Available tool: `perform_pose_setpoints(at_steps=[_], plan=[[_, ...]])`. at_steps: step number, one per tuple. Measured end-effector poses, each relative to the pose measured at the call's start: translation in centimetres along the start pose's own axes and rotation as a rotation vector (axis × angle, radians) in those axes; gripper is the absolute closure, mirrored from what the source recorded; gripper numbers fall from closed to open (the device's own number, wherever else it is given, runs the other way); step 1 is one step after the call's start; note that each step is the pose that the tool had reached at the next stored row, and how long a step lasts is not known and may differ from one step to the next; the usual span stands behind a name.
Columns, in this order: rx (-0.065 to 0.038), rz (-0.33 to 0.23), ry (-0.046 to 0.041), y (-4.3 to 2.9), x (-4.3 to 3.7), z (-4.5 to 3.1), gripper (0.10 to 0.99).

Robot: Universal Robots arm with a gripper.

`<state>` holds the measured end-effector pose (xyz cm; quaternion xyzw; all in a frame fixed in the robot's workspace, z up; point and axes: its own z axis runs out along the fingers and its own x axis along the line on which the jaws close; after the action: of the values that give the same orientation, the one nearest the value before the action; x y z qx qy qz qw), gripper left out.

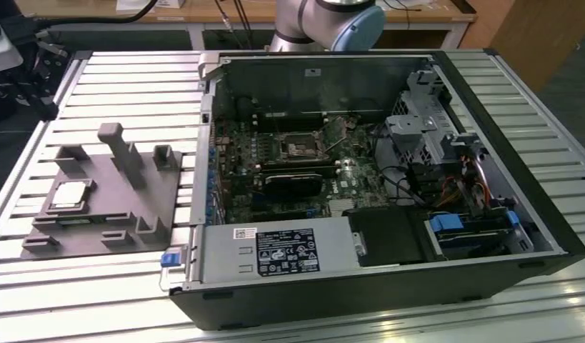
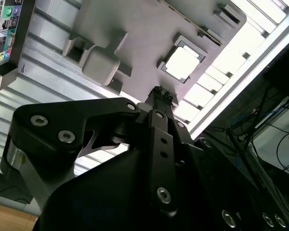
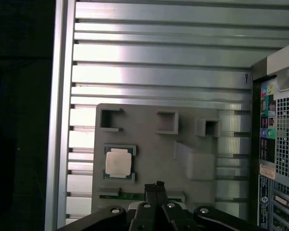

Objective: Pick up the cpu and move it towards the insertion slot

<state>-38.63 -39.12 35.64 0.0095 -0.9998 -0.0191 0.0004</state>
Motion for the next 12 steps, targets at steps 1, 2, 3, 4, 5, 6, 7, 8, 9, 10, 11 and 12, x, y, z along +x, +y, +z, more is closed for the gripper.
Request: perform_pose_setpoints(at_steps=[1, 2, 3, 4, 5, 6, 7, 8, 9, 10, 11, 12], plan=[[0.0, 0.0, 0.0001, 0.0, 0.05, 0.0, 0.98], [0.0, 0.0, 0.0, 0.0, 0.11, 0.0, 0.98], [0.0, 0.0, 0.0, 0.0, 0.18, 0.0, 0.98], [0.0, 0.0, 0.0, 0.0, 0.26, 0.0, 0.98], [0.0, 0.0, 0.0, 0.0, 0.33, 0.0, 0.98], [0.0, 0.0, 0.0, 0.01, 0.42, 0.0, 0.98], [0.0, 0.0, 0.0, 0.01, 0.51, 0.01, 0.98], [0.0, 0.0, 0.0, 0.01, 0.58, 0.01, 0.98], [0.0, 0.0, 0.0, 0.01, 0.68, 0.01, 0.98], [0.0, 0.0, 0.0, 0.01, 0.76, 0.01, 0.98], [0.0, 0.0, 0.0001, 0.01, 0.84, 0.01, 0.98], [0.0, 0.0, 0.0001, 0.01, 0.92, 0.01, 0.98]])
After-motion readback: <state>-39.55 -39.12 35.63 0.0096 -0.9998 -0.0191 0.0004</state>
